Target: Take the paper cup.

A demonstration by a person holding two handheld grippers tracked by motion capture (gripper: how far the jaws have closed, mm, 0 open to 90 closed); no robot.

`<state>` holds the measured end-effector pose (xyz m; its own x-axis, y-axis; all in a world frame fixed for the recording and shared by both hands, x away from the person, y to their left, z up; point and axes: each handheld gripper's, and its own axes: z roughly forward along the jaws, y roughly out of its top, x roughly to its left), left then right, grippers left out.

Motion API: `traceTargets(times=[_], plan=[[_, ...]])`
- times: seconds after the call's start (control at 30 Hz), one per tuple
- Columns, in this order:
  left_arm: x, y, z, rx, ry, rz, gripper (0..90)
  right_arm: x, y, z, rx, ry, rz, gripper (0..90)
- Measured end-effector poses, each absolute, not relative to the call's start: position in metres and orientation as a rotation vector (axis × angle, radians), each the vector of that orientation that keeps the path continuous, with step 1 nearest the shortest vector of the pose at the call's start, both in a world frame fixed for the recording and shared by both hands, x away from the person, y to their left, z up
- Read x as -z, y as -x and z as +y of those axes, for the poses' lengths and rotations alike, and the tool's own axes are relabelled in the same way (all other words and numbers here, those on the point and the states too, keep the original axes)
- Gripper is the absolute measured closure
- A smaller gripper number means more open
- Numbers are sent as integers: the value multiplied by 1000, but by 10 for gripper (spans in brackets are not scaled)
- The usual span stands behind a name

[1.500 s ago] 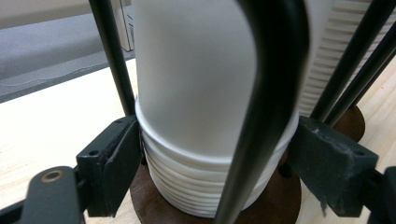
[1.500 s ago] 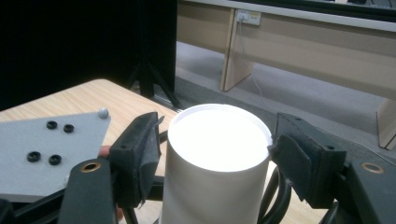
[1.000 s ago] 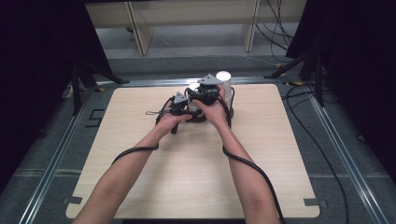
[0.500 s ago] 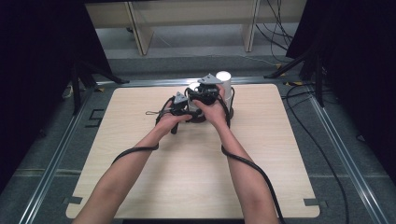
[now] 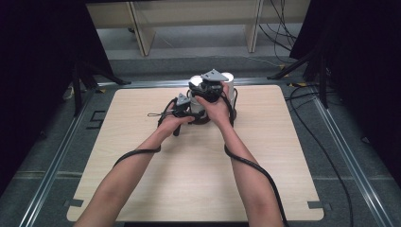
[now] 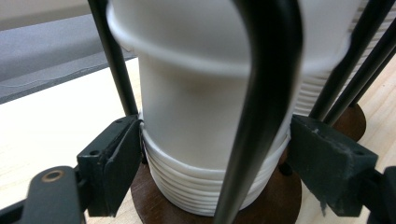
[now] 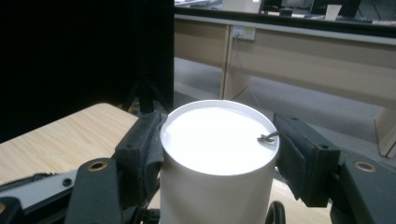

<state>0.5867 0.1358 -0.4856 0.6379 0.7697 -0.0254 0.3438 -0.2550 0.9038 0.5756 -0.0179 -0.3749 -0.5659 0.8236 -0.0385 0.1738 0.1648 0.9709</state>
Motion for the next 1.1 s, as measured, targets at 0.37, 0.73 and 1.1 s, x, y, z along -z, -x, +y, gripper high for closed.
traceTargets(times=[0.37, 0.73, 1.1], plan=[[485, -587, 135, -543, -1867, 874, 184, 352, -570, -19, -1482, -920, 1825, 363], [484, -586, 137, -533, -1866, 869, 179, 334, -564, -20, -1517, -892, 1791, 363], [477, -575, 143, -552, -1843, 862, 158, 322, -556, -25, -1530, -880, 1761, 362]])
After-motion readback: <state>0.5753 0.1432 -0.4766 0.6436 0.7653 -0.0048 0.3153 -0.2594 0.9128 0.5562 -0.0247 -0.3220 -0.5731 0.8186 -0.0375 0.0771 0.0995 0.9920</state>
